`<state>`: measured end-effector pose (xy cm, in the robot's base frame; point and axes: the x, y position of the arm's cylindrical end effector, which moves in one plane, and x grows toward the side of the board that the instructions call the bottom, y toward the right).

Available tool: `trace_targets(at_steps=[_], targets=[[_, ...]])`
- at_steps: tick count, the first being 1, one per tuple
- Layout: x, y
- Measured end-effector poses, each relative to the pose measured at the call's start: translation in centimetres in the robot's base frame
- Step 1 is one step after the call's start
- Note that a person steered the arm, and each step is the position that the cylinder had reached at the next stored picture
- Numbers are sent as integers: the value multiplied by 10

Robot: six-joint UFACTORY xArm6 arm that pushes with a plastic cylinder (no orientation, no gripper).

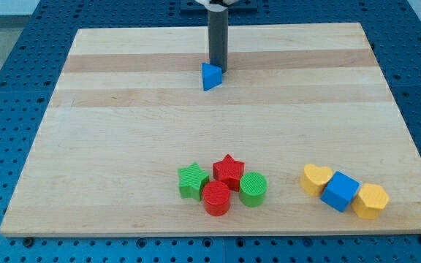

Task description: Push the yellow hexagon into the blue cube

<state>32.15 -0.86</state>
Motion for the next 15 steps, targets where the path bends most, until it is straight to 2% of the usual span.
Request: trace_targets(at_steps=[3,4,6,8,10,11,15], targets=[[26,-6],[25,21],[40,153],[152,251],[262,284],[296,281],[290,156]])
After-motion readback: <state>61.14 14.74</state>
